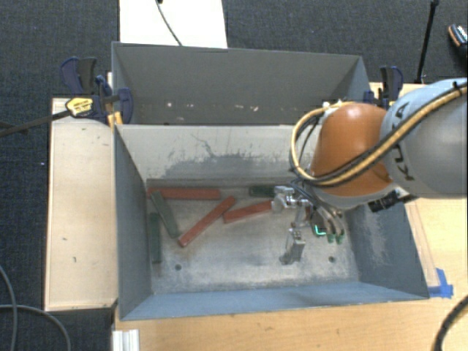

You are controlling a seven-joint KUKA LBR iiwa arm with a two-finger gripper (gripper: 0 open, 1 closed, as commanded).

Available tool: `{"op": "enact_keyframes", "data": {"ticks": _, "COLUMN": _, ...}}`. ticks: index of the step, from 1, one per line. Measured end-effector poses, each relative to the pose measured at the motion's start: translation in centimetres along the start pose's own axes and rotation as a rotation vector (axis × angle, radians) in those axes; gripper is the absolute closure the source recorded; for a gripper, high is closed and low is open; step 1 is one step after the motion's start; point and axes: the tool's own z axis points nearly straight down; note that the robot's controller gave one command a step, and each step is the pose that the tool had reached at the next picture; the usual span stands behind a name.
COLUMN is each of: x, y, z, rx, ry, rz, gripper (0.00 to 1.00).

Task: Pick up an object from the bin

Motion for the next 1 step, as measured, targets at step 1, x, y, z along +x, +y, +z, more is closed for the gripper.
{"op": "enact_keyframes", "data": {"ticks": 1, "x": -7.3, "y": 1.94, "z": 6.68, "rx": 0.0, "ry": -0.01, "rz": -0.084, "gripper": 0.0}}
